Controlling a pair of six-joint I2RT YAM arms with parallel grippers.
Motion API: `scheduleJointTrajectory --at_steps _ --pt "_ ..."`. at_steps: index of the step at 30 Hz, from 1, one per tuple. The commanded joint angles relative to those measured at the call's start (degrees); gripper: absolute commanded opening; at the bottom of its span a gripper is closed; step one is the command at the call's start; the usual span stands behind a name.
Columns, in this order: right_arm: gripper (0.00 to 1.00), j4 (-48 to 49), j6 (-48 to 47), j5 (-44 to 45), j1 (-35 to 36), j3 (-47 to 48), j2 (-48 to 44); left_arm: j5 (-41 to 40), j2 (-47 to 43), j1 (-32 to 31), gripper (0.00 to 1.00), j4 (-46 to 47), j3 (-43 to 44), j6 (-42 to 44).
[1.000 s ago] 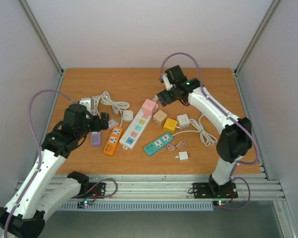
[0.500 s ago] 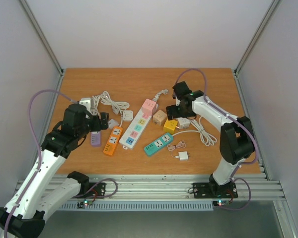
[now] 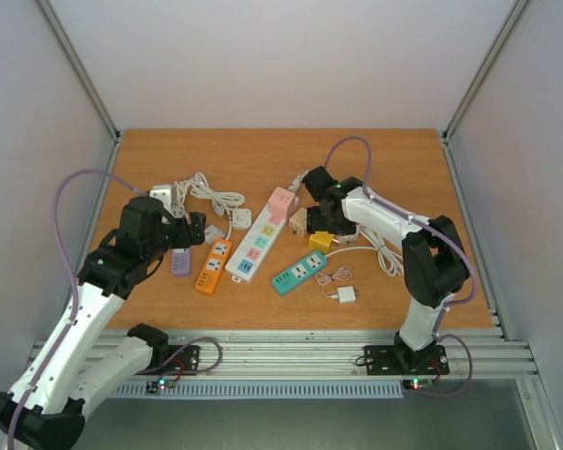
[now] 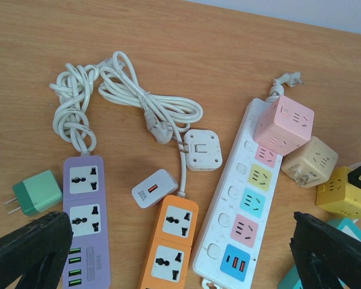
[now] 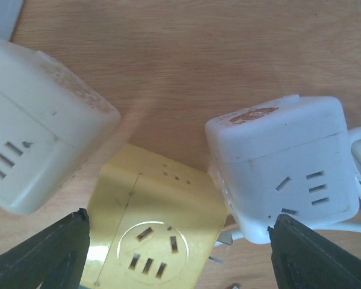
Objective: Insert the plug
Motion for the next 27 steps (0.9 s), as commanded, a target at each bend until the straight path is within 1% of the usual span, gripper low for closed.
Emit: scheduleJointTrajectory --at_steps 1,5,8,10,14,22,27 --pt "0.83 -2.1 7.2 -1.1 0.2 2.2 2.8 -0.3 -0.5 0.2 1.00 3.0 -0.4 0.7" --pt "0.88 -0.9 9.3 -4.2 0.6 1.3 3.0 0.1 -0.5 0.3 0.99 3.0 -0.4 0.6" --pt "0.89 0.1 12.2 -4.2 0.9 0.4 2.7 0.2 -0.5 0.3 0.99 3.0 -0.4 0.6" --pt "0.88 0.4 13.8 -3.7 1.0 0.0 2.6 0.1 -0.5 0.4 0.99 3.1 -0.4 0.6" --pt "0.83 0.0 15.3 -2.9 0.9 0.1 2.9 0.2 -0.6 0.3 0.99 3.0 -0.5 0.6" --pt "0.74 0.2 16.4 -4.4 0.9 -0.1 4.1 0.4 -0.7 0.4 0.99 3.0 -0.5 0.5" --pt "0.75 1.0 16.4 -5.7 0.8 0.2 5.3 0.4 -0.7 0.3 0.99 2.9 -0.5 0.5"
